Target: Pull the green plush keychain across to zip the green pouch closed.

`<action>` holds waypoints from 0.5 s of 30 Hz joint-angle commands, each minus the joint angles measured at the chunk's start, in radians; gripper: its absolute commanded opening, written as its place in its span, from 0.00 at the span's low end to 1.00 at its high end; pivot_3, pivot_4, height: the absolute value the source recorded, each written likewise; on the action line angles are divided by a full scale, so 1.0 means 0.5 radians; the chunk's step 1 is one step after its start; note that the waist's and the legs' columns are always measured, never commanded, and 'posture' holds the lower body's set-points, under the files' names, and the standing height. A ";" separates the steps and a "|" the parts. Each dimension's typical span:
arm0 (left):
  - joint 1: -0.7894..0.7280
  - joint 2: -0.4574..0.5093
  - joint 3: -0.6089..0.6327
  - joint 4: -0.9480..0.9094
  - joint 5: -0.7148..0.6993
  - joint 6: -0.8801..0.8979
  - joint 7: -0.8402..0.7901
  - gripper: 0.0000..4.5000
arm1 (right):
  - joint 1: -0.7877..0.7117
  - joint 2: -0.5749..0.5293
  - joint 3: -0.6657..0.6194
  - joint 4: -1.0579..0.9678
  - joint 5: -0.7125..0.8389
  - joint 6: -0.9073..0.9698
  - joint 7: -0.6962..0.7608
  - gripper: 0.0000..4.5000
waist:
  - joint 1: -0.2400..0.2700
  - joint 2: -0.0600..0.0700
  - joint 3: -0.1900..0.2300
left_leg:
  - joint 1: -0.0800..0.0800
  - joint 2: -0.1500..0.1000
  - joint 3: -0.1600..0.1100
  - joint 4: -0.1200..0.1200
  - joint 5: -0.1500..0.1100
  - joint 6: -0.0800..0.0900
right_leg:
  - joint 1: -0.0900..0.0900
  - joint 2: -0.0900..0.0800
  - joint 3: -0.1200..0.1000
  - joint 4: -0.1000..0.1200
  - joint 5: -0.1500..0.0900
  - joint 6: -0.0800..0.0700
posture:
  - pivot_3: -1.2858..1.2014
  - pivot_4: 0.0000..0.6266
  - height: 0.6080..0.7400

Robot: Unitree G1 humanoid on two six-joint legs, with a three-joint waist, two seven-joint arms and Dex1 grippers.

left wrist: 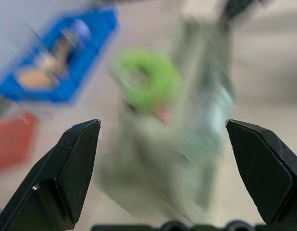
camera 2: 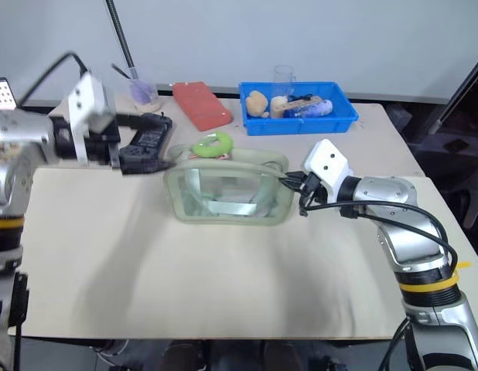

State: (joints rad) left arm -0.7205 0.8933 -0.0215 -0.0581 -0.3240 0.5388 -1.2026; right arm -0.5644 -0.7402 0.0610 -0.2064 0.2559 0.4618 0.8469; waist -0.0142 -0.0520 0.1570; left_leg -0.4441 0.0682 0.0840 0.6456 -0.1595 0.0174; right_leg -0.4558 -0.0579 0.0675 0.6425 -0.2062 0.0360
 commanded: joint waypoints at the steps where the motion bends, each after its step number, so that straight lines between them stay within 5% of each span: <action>1: 0.066 0.006 0.031 -0.064 0.105 -0.140 0.134 0.98 | -0.042 -0.015 -0.052 -0.046 0.013 0.017 0.005 0.00 | 0.007 -0.001 0.001 | 0.000 0.000 0.000 0.000 0.000 0.000 | 0.000 0.000 0.000 0.000 0.000 0.000 | 0.52 0.24 1.00; 5: 0.134 -0.062 0.014 -0.058 0.136 -0.218 0.211 0.81 | -0.063 -0.011 -0.043 -0.052 0.023 0.030 0.021 0.00 | 0.009 -0.001 0.000 | -0.001 0.000 0.001 0.001 0.000 -0.001 | 0.000 -0.001 0.000 -0.001 0.001 0.000 | 0.52 0.24 1.00; 13: 0.085 -0.165 -0.030 0.092 0.219 -0.357 0.277 0.02 | -0.073 0.005 -0.033 -0.071 0.025 0.048 0.042 0.00 | 0.004 -0.001 0.000 | 0.000 0.000 0.001 0.000 0.000 0.000 | 0.000 0.000 0.000 0.000 0.001 0.000 | 0.52 0.24 1.00; 15: 0.071 -0.172 -0.027 0.109 0.220 -0.370 0.266 0.02 | -0.070 0.006 -0.033 -0.077 0.023 0.050 0.042 0.00 | 0.004 -0.001 0.000 | 0.000 0.000 0.001 0.000 0.000 0.000 | 0.000 0.000 0.000 -0.001 0.001 0.000 | 0.52 0.24 1.00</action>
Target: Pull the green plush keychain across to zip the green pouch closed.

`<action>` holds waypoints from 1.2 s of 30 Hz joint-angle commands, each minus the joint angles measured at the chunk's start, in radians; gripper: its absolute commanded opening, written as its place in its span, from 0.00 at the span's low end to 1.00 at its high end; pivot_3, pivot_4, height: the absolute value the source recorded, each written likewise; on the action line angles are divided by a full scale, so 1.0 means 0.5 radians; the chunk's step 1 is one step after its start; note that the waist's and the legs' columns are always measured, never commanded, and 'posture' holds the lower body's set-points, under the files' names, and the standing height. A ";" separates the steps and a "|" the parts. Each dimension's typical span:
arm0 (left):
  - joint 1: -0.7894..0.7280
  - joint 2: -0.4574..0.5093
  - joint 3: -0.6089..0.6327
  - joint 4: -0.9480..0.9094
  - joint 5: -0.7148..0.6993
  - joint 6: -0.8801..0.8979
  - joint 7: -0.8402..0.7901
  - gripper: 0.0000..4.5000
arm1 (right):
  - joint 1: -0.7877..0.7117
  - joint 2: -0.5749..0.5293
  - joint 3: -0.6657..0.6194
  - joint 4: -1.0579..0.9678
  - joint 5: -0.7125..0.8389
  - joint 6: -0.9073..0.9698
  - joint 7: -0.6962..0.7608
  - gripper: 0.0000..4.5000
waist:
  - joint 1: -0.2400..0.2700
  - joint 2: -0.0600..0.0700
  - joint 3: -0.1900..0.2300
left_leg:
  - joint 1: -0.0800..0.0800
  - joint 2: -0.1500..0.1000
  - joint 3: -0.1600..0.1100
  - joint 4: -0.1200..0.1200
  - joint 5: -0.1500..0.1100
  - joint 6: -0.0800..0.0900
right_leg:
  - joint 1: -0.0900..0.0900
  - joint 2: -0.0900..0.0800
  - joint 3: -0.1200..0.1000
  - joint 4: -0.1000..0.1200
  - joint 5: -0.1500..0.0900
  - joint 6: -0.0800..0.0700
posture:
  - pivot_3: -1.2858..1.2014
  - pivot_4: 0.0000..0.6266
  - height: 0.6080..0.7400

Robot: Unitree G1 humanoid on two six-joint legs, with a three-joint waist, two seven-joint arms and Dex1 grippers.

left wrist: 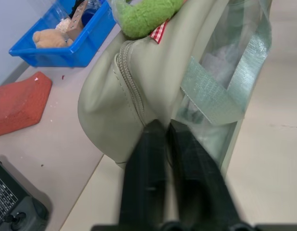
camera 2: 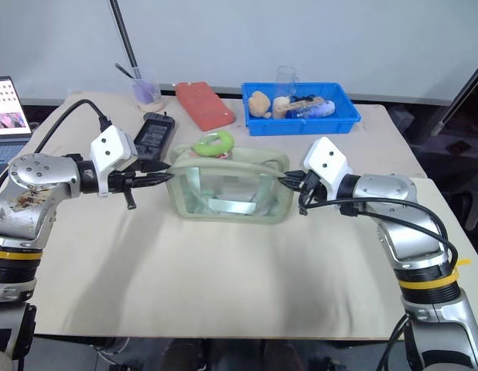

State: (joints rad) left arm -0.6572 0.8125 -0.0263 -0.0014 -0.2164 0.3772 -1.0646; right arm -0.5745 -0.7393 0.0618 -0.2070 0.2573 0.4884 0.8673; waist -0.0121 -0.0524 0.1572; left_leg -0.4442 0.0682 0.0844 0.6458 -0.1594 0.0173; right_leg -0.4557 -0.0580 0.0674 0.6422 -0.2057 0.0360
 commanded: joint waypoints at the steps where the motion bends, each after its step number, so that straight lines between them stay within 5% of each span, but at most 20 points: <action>1: -0.067 -0.009 -0.013 0.003 0.003 -0.047 -0.018 0.02 | -0.050 0.004 -0.037 -0.081 0.021 0.000 -0.002 0.00 | 0.000 0.000 0.000 | 0.000 0.000 0.000 0.000 0.000 0.000 | 0.000 0.000 0.000 0.000 0.000 0.000 | 0.52 0.24 1.00; 11: -0.130 -0.047 0.012 0.051 -0.006 -0.019 -0.019 0.02 | -0.037 0.008 -0.043 -0.108 0.024 0.009 -0.016 0.00 | -0.001 0.000 0.000 | 0.000 0.000 0.000 0.000 0.000 0.000 | 0.000 0.000 0.000 0.000 0.000 0.000 | 0.52 0.24 1.00; 18: -0.163 -0.089 -0.003 0.129 0.037 -0.034 0.011 0.61 | -0.031 0.015 -0.042 -0.106 0.021 0.003 -0.011 0.00 | -0.001 0.000 0.000 | 0.000 0.000 0.000 0.000 0.000 0.000 | 0.000 0.000 0.000 0.000 0.001 0.002 | 0.52 0.24 1.00; 22: -0.161 -0.120 -0.039 0.151 0.050 -0.062 -0.008 0.61 | -0.033 0.019 -0.039 -0.098 0.018 0.000 -0.008 0.00 | -0.001 0.000 0.000 | 0.000 0.000 0.000 0.000 0.000 0.000 | 0.000 0.000 0.000 0.000 0.002 0.004 | 0.52 0.24 1.00; 25: -0.163 -0.122 -0.030 0.140 0.012 -0.032 -0.038 0.41 | -0.034 0.018 -0.040 -0.090 0.015 -0.006 -0.007 0.00 | -0.001 0.000 0.000 | -0.001 0.000 0.000 0.000 0.000 0.000 | 0.000 0.000 0.000 0.000 0.003 0.005 | 0.52 0.24 1.00; 29: -0.160 -0.107 -0.019 0.142 0.004 -0.033 -0.056 0.01 | -0.027 0.020 -0.042 -0.084 0.008 -0.014 -0.009 0.00 | -0.001 0.000 0.000 | 0.000 0.000 0.000 0.000 0.000 0.000 | 0.000 0.000 0.000 0.000 0.003 0.005 | 0.52 0.24 1.00; 35: -0.155 -0.095 -0.032 0.136 0.029 -0.031 -0.056 0.01 | -0.027 0.001 -0.062 -0.071 0.057 0.034 0.034 0.00 | -0.002 0.000 0.000 | 0.000 0.000 0.000 0.000 0.000 0.000 | 0.000 0.000 0.000 0.000 0.003 0.005 | 0.52 0.24 1.00; 36: -0.150 -0.092 -0.036 0.136 0.035 -0.037 -0.057 0.00 | -0.033 -0.017 -0.070 -0.057 0.064 0.042 0.056 0.19 | -0.002 0.000 0.000 | 0.000 0.000 0.000 0.000 0.000 0.000 | 0.000 0.000 0.000 0.000 0.003 0.005 | 0.52 0.24 1.00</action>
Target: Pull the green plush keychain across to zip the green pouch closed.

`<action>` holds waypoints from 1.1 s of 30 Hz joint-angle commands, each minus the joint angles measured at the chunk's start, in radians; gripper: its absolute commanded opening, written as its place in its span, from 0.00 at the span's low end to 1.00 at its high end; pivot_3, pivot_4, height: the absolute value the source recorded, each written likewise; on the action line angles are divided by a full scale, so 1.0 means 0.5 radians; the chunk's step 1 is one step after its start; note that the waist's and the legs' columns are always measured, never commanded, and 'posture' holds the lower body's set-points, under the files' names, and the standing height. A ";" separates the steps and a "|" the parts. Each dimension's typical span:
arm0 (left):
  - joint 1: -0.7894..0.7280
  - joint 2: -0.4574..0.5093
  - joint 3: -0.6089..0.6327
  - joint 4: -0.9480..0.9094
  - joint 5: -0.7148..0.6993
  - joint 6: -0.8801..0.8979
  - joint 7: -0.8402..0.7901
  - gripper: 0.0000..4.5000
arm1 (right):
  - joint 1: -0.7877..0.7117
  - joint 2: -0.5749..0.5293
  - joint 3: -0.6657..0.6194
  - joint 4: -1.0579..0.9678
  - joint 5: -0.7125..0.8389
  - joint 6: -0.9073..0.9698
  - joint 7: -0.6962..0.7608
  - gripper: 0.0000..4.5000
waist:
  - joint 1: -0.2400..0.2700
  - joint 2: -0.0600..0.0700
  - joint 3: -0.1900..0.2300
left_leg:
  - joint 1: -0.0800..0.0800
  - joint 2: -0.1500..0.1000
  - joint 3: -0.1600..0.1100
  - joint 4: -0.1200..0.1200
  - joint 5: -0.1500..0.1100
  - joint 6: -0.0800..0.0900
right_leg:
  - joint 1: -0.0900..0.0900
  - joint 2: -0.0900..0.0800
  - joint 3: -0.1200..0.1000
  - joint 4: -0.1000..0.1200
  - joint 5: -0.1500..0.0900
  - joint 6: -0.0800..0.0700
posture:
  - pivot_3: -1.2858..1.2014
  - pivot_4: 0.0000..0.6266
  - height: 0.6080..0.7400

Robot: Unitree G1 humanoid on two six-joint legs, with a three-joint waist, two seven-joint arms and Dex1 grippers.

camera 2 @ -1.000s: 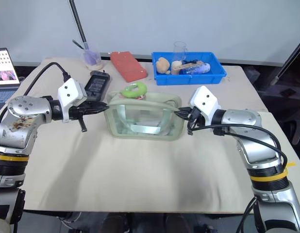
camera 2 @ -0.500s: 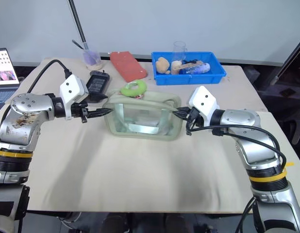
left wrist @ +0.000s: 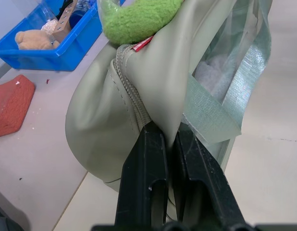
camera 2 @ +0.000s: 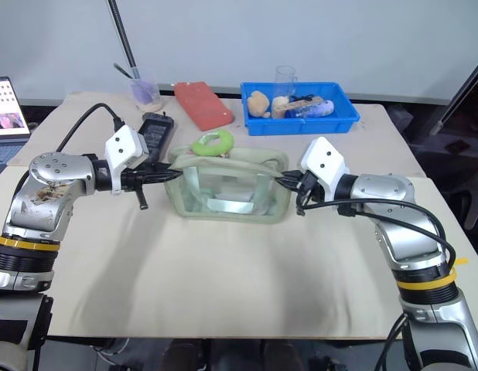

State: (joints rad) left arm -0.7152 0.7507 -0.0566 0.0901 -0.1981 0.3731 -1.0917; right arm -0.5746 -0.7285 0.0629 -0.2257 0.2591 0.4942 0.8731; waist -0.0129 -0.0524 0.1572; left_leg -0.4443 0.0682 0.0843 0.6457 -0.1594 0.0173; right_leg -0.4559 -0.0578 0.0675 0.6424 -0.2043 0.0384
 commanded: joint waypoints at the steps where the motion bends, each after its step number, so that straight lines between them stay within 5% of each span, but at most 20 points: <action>1: -0.030 0.034 0.023 -0.046 0.002 -0.035 -0.003 0.00 | -0.052 -0.059 -0.090 0.004 0.072 0.047 0.065 0.26 | 0.000 0.000 0.000 | 0.000 0.000 0.000 0.000 0.000 0.000 | 0.000 0.000 0.000 0.000 0.000 0.000 | 0.52 0.24 1.00; 7: -0.029 0.045 0.020 -0.030 0.024 -0.065 0.002 0.00 | -0.329 -0.200 -0.176 0.203 0.225 0.144 0.286 0.73 | -0.004 0.000 0.000 | 0.000 0.000 0.000 0.000 0.000 0.000 | 0.000 0.000 0.000 0.000 -0.002 -0.003 | 0.52 0.24 1.00; 11: -0.031 0.044 0.017 -0.021 0.035 -0.088 0.006 0.00 | -0.620 -0.069 -0.168 0.442 0.297 0.200 0.279 0.99 | -0.012 0.000 0.000 | 0.002 0.001 0.000 -0.001 0.000 0.000 | 0.000 0.001 0.000 0.001 -0.001 -0.003 | 0.52 0.24 1.00; 22: 0.002 0.035 0.010 -0.053 0.057 -0.103 0.028 0.00 | -1.303 0.710 0.076 1.247 0.018 0.157 -0.149 0.99 | -0.008 0.001 0.001 | -0.001 0.002 0.001 -0.002 0.000 0.000 | -0.005 0.001 -0.001 0.007 0.003 0.003 | 0.52 0.24 1.00; 33: 0.068 0.045 0.028 -0.130 0.048 -0.081 0.054 0.00 | -1.259 0.835 0.233 1.478 -0.156 0.128 -0.051 0.94 | -0.009 0.001 0.001 | -0.003 0.001 0.000 -0.003 0.000 0.000 | -0.005 0.001 -0.001 0.006 0.003 0.003 | 0.52 0.24 1.00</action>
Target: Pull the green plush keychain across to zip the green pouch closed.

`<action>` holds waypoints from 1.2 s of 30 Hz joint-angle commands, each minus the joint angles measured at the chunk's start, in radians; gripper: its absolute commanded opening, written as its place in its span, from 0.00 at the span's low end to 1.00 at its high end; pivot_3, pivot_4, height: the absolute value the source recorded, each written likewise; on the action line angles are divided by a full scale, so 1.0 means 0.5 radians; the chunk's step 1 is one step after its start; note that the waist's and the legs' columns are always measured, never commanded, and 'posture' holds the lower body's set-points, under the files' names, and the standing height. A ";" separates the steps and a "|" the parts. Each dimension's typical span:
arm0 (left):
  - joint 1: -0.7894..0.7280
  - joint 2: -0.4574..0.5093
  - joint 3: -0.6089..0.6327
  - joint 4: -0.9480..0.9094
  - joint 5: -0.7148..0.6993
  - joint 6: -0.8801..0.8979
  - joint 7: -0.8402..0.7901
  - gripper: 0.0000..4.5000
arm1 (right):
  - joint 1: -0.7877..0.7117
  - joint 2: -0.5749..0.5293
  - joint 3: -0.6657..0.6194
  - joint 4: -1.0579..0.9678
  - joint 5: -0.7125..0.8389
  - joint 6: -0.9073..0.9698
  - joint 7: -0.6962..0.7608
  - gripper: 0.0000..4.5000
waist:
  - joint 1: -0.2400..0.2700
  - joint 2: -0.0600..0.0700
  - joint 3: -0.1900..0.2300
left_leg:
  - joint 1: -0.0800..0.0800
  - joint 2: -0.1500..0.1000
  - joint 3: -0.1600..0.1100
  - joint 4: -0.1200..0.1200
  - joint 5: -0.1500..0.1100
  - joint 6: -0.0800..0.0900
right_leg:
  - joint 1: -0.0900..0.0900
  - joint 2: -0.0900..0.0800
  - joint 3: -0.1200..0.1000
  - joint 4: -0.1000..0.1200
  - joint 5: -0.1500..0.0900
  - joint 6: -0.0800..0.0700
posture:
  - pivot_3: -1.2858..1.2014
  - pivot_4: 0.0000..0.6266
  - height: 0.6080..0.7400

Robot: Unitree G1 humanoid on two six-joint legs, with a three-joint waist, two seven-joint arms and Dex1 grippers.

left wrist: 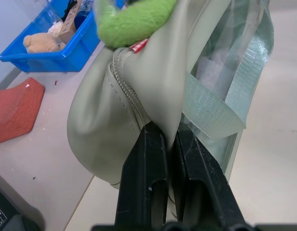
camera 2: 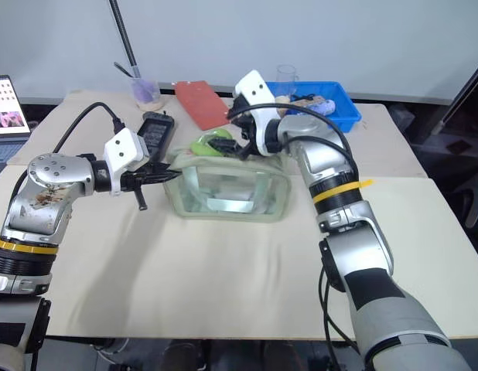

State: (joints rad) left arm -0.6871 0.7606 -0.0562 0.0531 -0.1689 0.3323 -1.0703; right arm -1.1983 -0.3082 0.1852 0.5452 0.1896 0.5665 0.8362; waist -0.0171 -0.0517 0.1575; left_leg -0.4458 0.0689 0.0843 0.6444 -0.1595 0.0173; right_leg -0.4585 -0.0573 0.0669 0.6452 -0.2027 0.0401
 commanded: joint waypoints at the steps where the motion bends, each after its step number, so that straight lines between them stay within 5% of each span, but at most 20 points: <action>1: 0.013 0.025 0.027 -0.056 -0.010 0.000 0.012 0.00 | -0.004 -0.007 -0.012 -0.074 -0.017 -0.013 0.035 0.87 | 0.000 0.000 0.000 | 0.000 0.000 0.000 0.000 0.000 0.000 | 0.000 0.000 0.000 0.000 0.000 0.000 | 0.52 0.24 1.00; 13: -0.015 0.003 0.003 -0.030 -0.003 -0.019 0.006 0.00 | 0.091 -0.103 -0.214 -0.420 0.109 0.170 0.036 0.01 | 0.004 0.000 0.000 | 0.000 0.000 0.000 0.000 0.000 0.000 | 0.000 0.000 0.000 0.000 0.000 0.000 | 0.52 0.24 1.00; 23: -0.031 0.011 -0.007 0.037 0.018 -0.058 -0.011 0.00 | 0.248 -0.404 -0.571 -0.826 0.195 0.473 -0.271 0.01 | 0.012 0.000 0.000 | 0.000 0.000 0.000 -0.001 0.000 0.000 | 0.000 -0.001 -0.001 -0.002 -0.001 -0.002 | 0.52 0.24 1.00; 31: -0.082 0.040 0.004 0.183 0.049 -0.121 0.000 0.00 | 0.825 -0.797 -0.705 -1.072 -0.027 0.293 -0.553 0.01 | -0.001 0.000 0.000 | 0.000 -0.001 0.001 -0.001 0.000 0.000 | 0.001 -0.003 0.000 -0.006 -0.002 -0.004 | 0.52 0.24 1.00; 36: -0.101 0.024 -0.022 0.229 0.057 -0.145 0.015 0.00 | 1.229 -0.549 -0.723 -1.256 0.040 0.388 -0.781 0.01 | -0.011 0.001 -0.001 | 0.001 0.000 0.000 -0.002 0.000 0.000 | 0.002 0.000 0.000 -0.005 0.000 0.000 | 0.52 0.24 1.00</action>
State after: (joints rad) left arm -0.7304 0.7564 -0.0843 0.1507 -0.1592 0.2607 -1.0740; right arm -0.6082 -0.5981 -0.1433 -0.0354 0.2138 0.7428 0.5024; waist -0.0227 -0.0513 0.1571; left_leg -0.4444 0.0689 0.0840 0.6432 -0.1596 0.0176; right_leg -0.4572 -0.0571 0.0670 0.6428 -0.2028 0.0404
